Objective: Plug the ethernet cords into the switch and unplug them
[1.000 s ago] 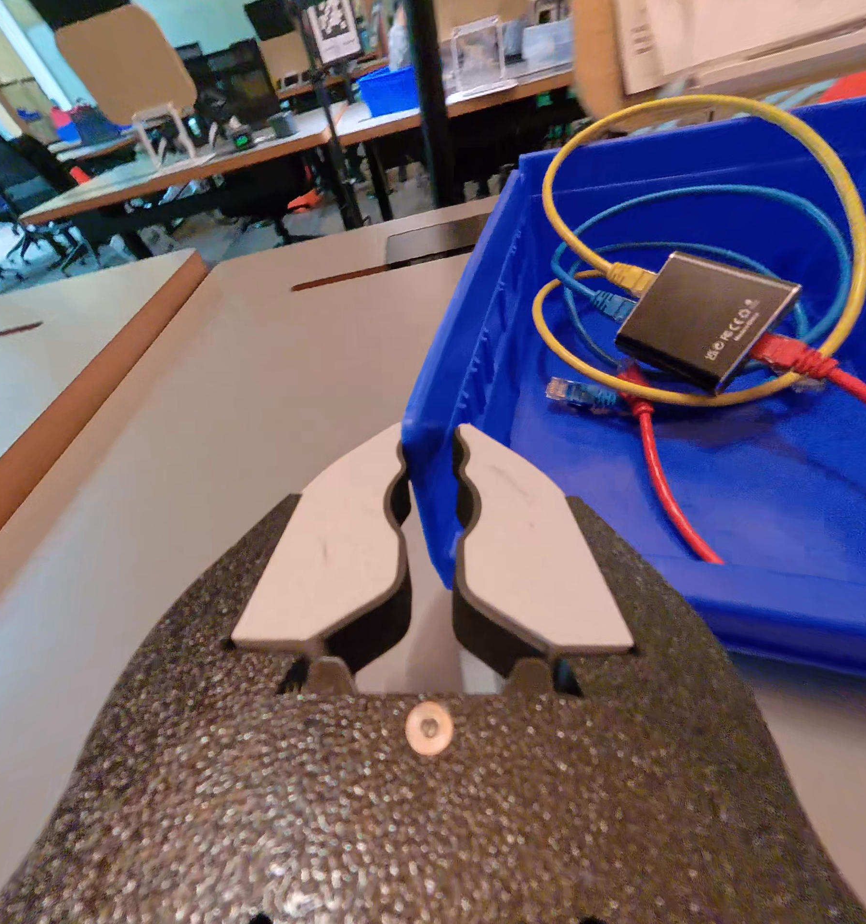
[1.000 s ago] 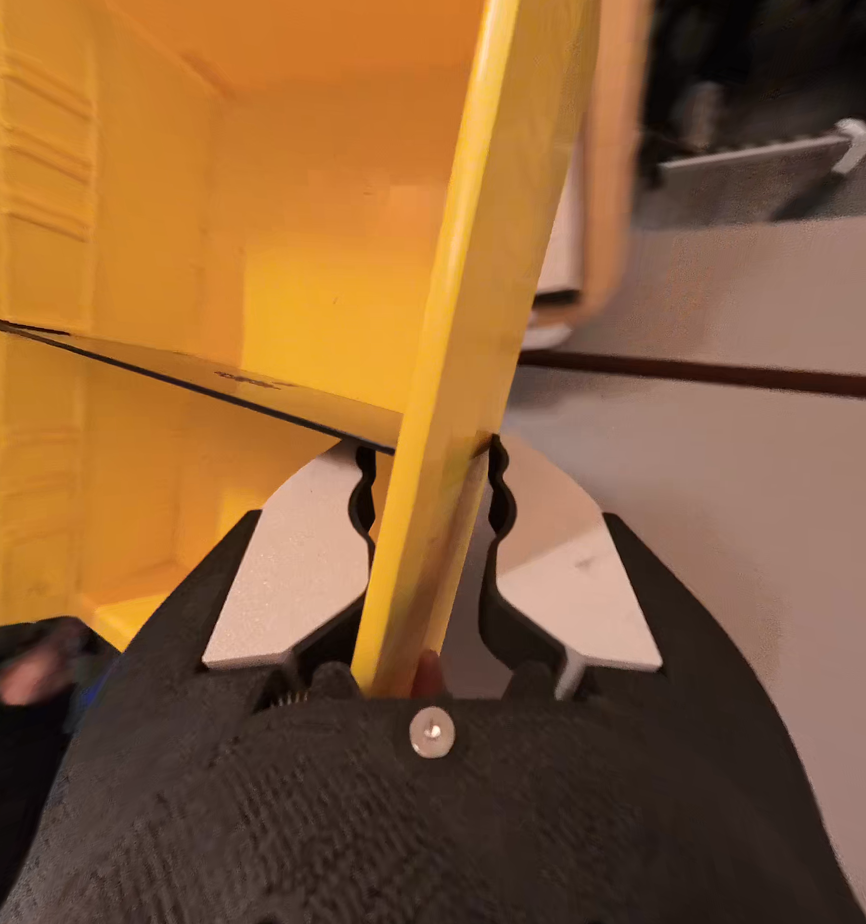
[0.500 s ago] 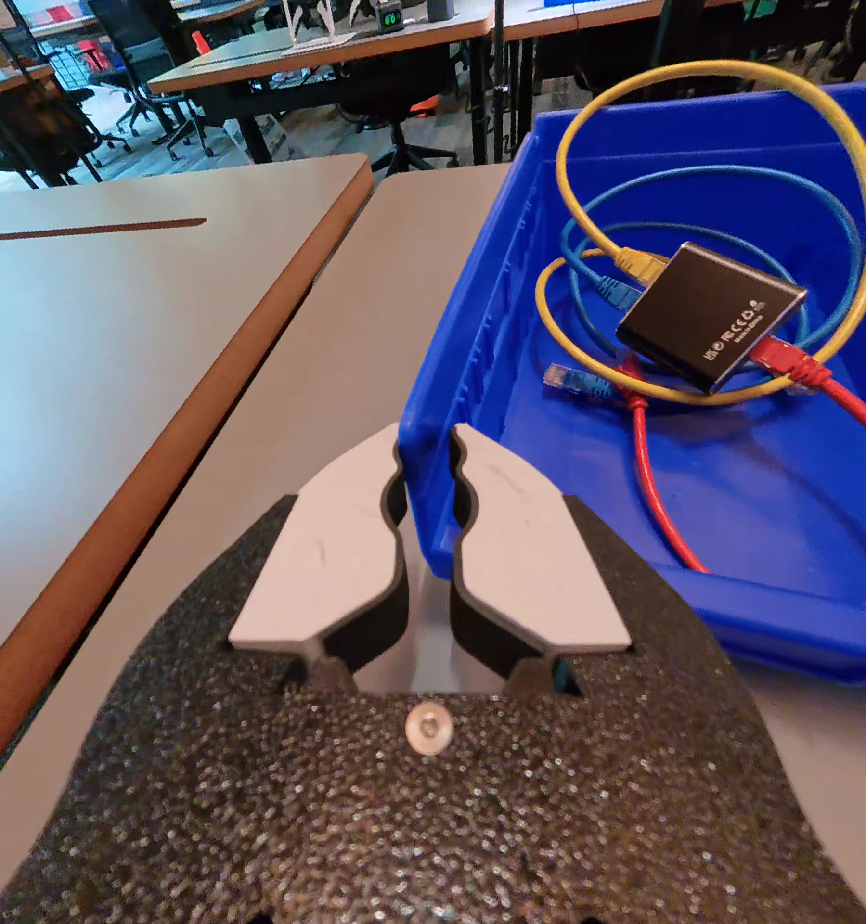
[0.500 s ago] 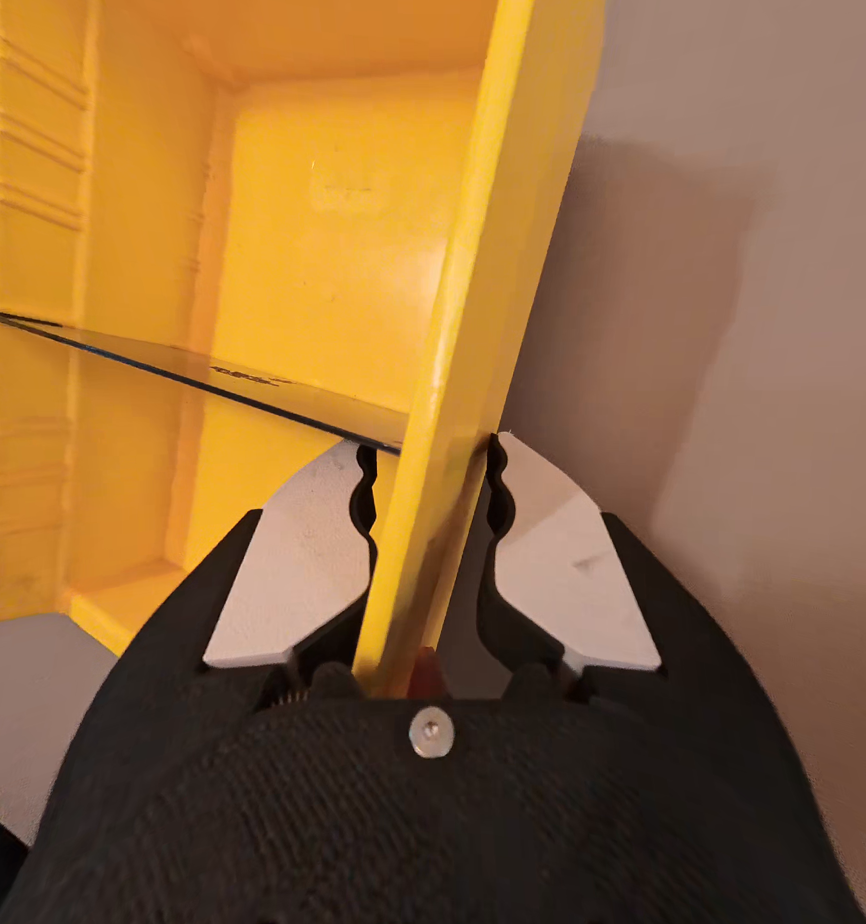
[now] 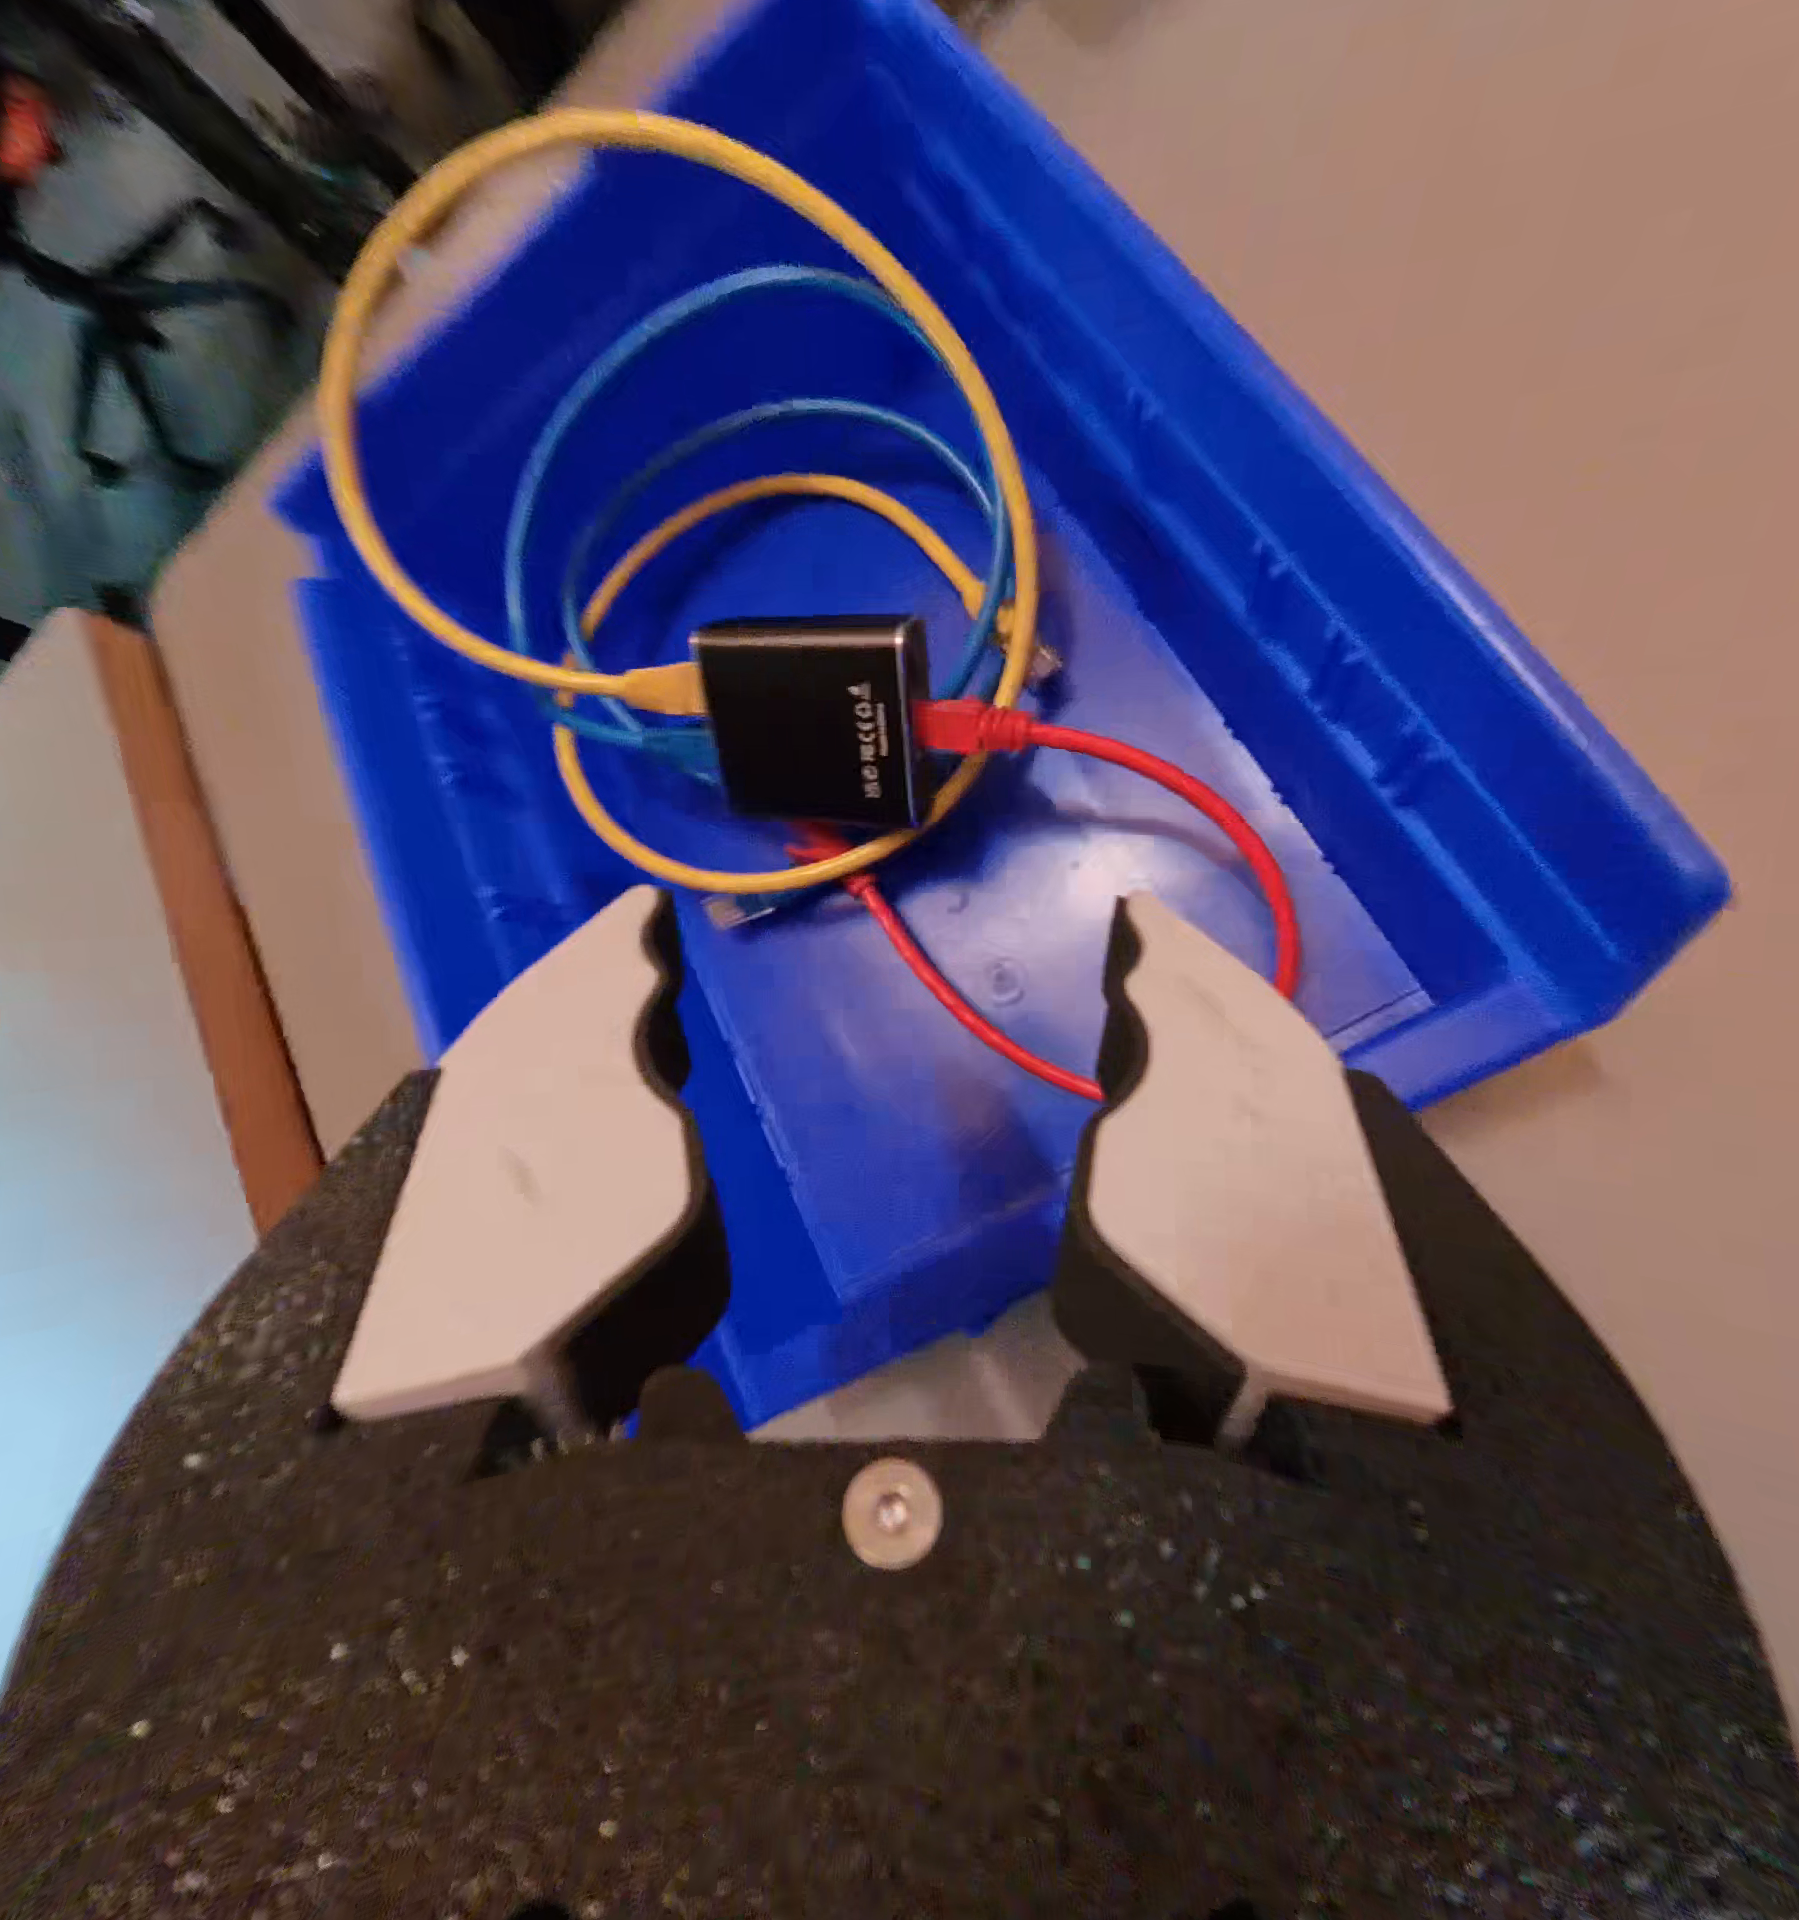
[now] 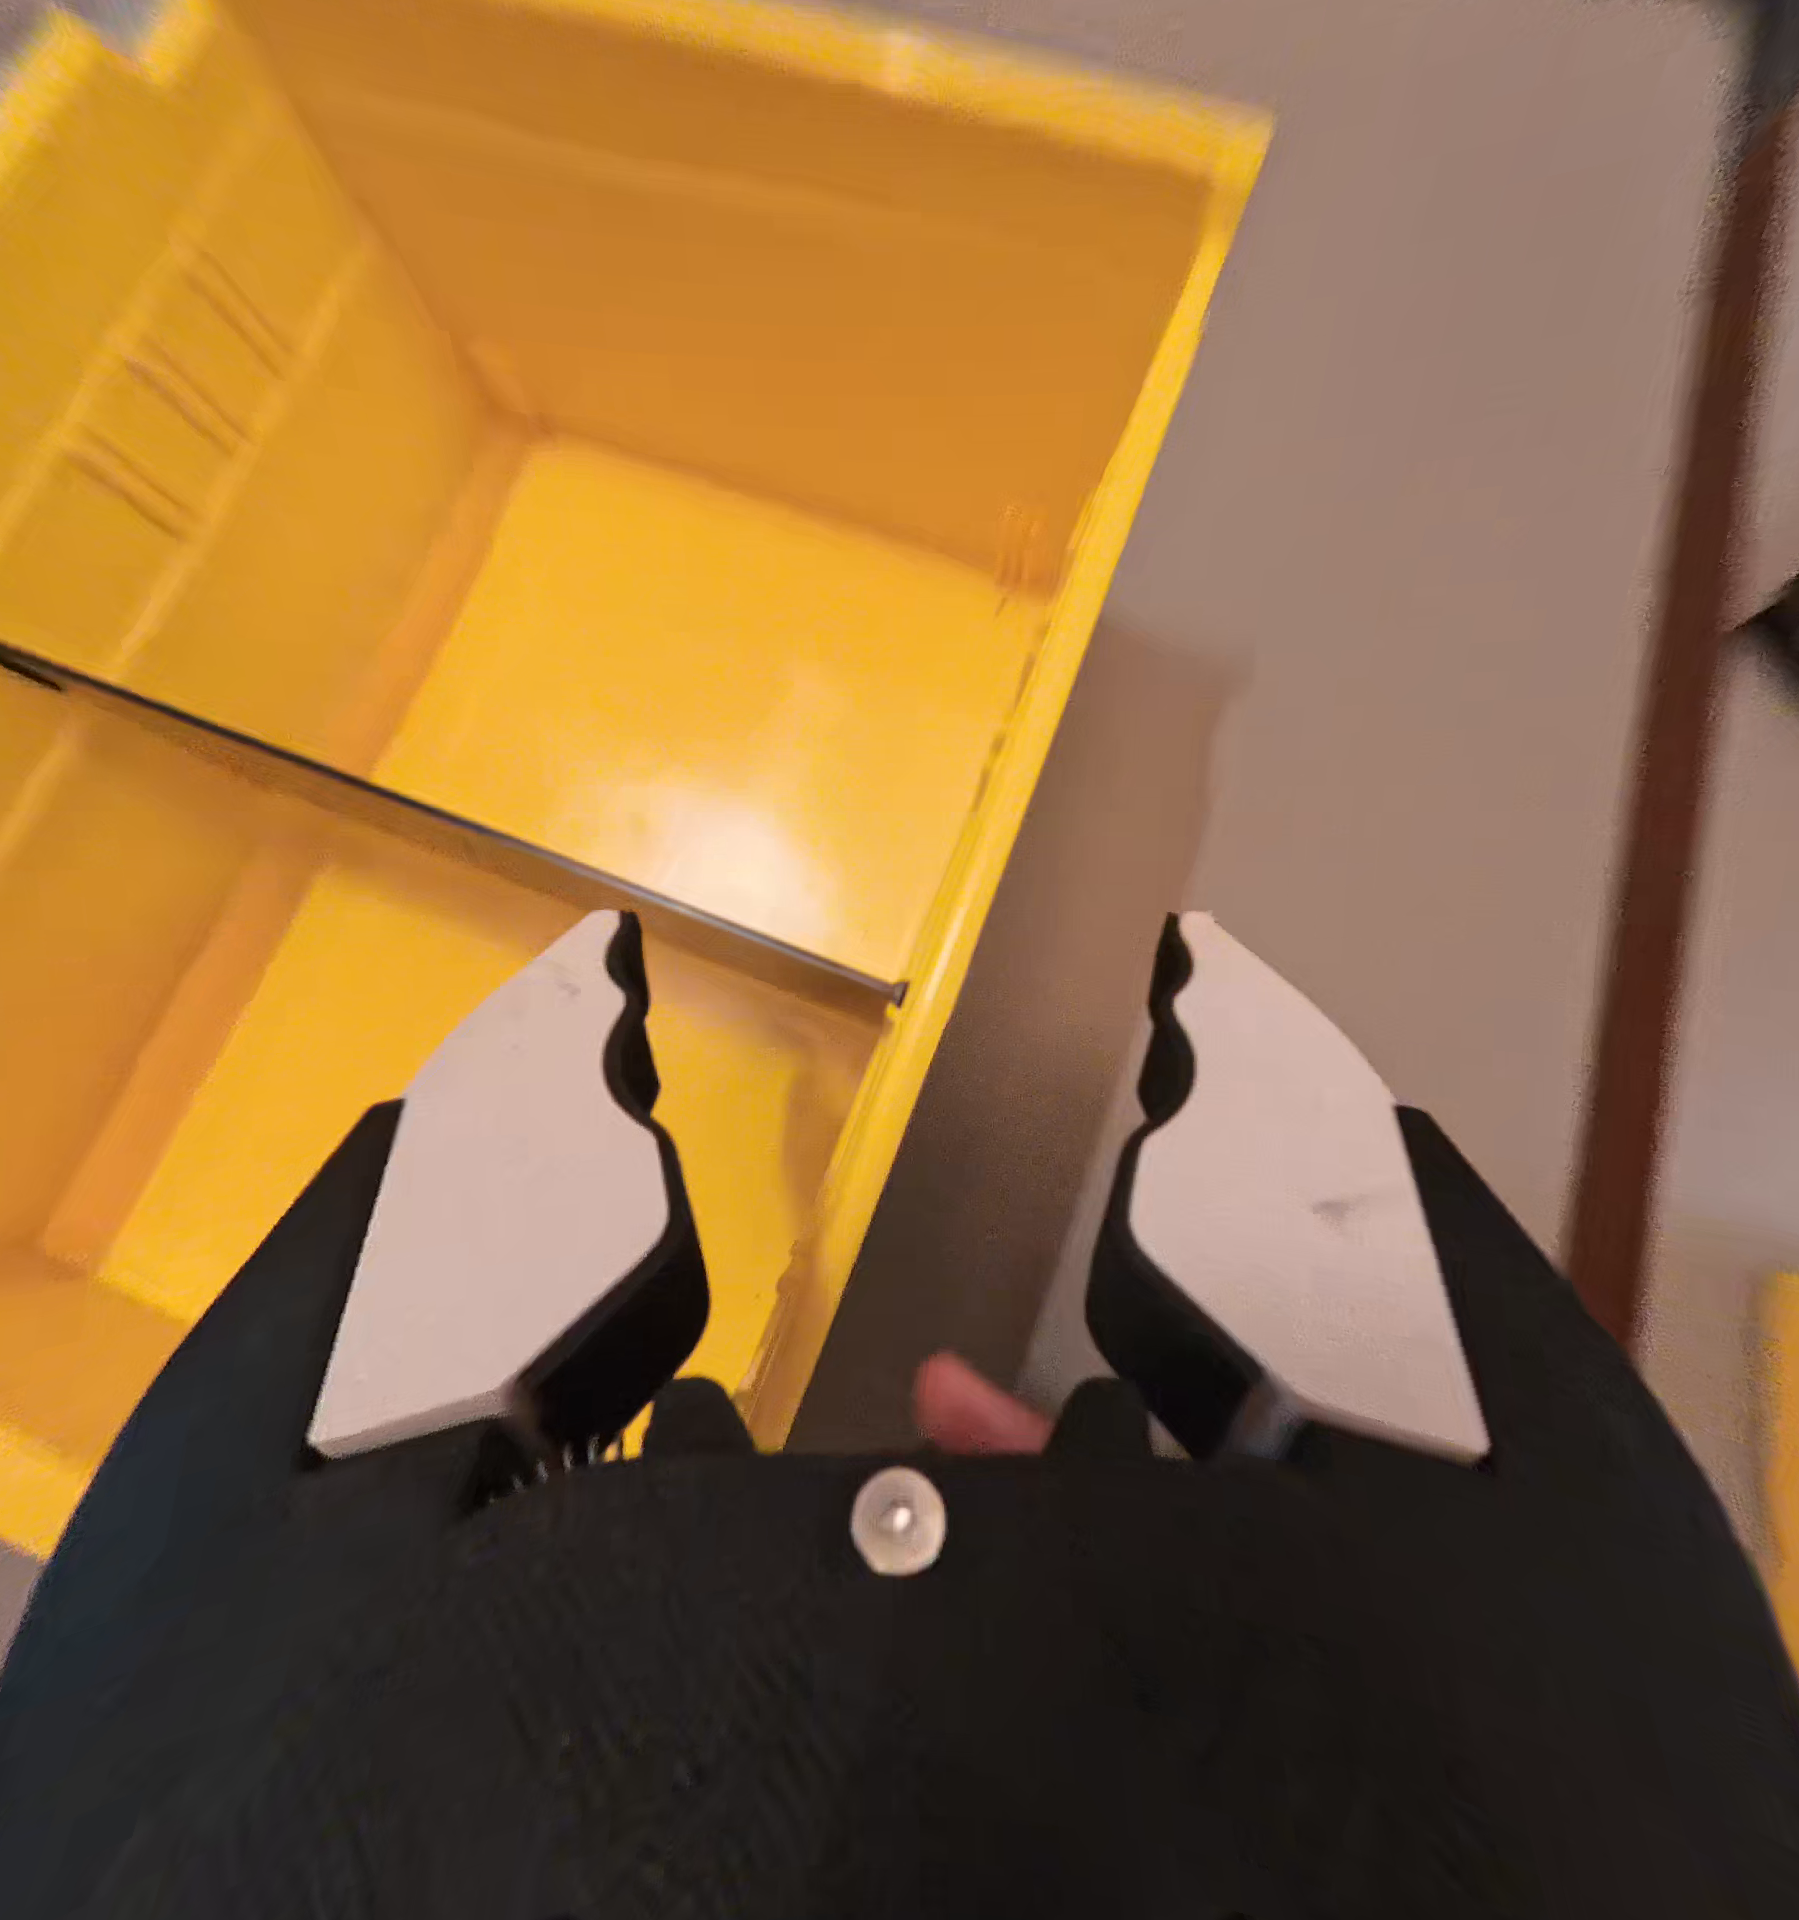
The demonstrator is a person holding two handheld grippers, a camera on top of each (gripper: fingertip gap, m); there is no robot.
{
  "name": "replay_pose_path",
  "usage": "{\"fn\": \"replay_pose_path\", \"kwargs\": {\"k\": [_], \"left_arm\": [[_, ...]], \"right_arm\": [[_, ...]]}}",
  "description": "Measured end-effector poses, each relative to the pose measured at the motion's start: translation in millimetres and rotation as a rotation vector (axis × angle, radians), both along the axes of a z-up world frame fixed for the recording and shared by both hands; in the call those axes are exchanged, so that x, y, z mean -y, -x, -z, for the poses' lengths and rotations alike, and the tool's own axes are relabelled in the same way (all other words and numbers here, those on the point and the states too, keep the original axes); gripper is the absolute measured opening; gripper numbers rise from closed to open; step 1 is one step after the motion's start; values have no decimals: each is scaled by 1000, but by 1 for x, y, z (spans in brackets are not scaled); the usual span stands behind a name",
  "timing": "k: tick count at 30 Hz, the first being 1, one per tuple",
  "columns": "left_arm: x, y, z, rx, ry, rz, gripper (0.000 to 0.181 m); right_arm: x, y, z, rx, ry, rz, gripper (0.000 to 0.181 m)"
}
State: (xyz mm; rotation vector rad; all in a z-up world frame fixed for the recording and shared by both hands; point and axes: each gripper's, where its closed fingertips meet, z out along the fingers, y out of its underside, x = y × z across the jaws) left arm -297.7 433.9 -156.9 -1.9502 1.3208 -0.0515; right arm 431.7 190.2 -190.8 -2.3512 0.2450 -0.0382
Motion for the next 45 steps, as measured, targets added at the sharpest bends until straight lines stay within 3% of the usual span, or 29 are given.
{"fn": "replay_pose_path", "kwargs": {"k": [4, 9, 12, 16, 19, 26, 34, 37, 41, 43, 45], "left_arm": [[-25, -15, 27, -114, 82, 34, 83], [-59, -17, 52, -242, 79, 32, 88], [-71, -19, 48, -351, -73, 112, 90], [-73, -23, 49, -635, -293, 346, 96], [-73, -20, 61, -735, -236, 365, 96], [-80, -31, 69, -383, 73, 68, 98], [-80, -12, 58, -322, 111, -199, 94], [-73, -19, 60, -189, 174, -193, 87], [-73, -2, 65, -210, 245, -286, 84], [-65, -6, 60, 4, 439, -477, 83], [-57, -29, 47, 358, 683, -597, 85]], "right_arm": [[10, 19, -61, 197, -144, -65, 104], [24, 93, -101, 78, -324, -277, 98], [34, 113, -103, 63, -361, -322, 94], [39, 126, -90, 96, -332, -343, 95], [38, 139, -84, 106, -331, -370, 96], [44, 161, -78, 106, -341, -418, 95], [55, 163, -71, 81, -363, -412, 94], [53, 169, -73, 31, -393, -420, 93], [50, 179, -71, 48, -380, -437, 93], [51, 184, -70, 69, -369, -461, 93], [50, 184, -68, 73, -356, -458, 93]]}}
